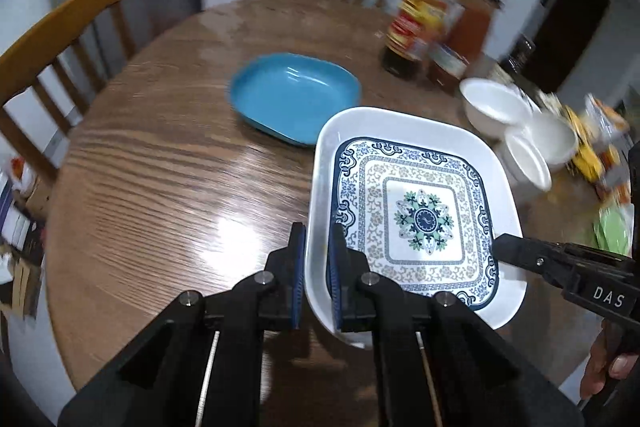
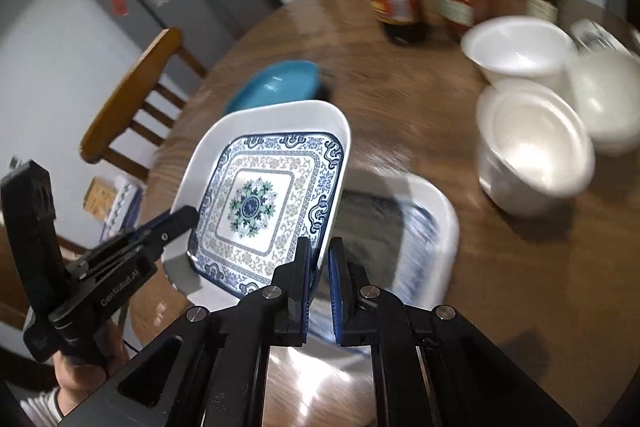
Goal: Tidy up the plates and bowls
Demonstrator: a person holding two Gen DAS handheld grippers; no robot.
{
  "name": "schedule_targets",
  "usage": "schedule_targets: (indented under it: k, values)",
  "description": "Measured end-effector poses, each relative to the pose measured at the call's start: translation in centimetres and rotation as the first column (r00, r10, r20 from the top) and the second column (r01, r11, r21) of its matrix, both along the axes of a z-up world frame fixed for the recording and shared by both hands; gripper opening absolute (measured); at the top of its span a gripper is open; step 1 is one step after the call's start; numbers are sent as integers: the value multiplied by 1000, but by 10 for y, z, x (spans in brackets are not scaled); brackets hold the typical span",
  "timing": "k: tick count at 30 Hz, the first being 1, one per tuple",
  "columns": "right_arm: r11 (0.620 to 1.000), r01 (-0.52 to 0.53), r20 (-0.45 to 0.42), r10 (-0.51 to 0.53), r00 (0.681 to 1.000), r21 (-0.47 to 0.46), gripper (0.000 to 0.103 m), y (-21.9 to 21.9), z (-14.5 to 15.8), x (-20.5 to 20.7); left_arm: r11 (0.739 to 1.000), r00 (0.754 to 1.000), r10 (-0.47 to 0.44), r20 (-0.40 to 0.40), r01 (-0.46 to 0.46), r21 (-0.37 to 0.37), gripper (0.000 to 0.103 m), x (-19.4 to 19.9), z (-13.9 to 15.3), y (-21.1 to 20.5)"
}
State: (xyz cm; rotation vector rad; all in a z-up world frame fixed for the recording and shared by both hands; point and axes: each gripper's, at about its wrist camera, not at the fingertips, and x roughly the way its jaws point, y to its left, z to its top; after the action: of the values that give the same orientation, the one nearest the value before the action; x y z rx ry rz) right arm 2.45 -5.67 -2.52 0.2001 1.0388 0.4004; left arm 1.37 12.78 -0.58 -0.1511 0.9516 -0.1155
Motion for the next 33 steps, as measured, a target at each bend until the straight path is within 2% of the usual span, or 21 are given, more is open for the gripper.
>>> schedule_targets:
  k: [3, 8, 14, 21, 25, 27, 30, 32, 33]
  values:
    - [999, 46, -23, -46, 999, 0, 10, -17, -10, -5, 999, 999, -48, -24, 48, 13, 10, 0, -9, -17]
    - [998, 64, -49, -65, 997, -28, 10, -31, -22, -7, 997, 996, -73, -52, 75, 36, 10, 4, -19, -28]
    - [998, 47, -53, -50, 997, -48, 10, -24, -29, -4, 997, 995, -54, -79, 59, 55, 11, 2, -33, -29]
    - [990, 15, -29, -19, 999, -138, 10, -15, -26, -7, 995, 996, -57, -71, 63, 78, 13, 1, -32, -29]
    - [983, 25, -9, -27, 1000, -182, 16, -17, -23, -9, 996, 997, -51, -62, 55, 71, 15, 2, -28, -27]
    - [984, 30, -3, -31, 1000, -178, 17, -19, -21, -10, 995, 998, -48, -46, 52, 83, 18, 1, -24, -27]
    - [981, 40, 17, -38, 999, -190, 19, -21, -16, -10, 995, 999, -44, -27, 46, 88, 34, 1, -18, -27]
    - [981, 51, 35, -45, 998, -186, 27, -22, -11, -11, 994, 999, -36, -8, 36, 101, 47, 0, -14, -26]
    - [982, 54, 42, -47, 998, -182, 29, -23, -10, -11, 994, 1000, -30, 0, 30, 107, 49, 0, -13, -25]
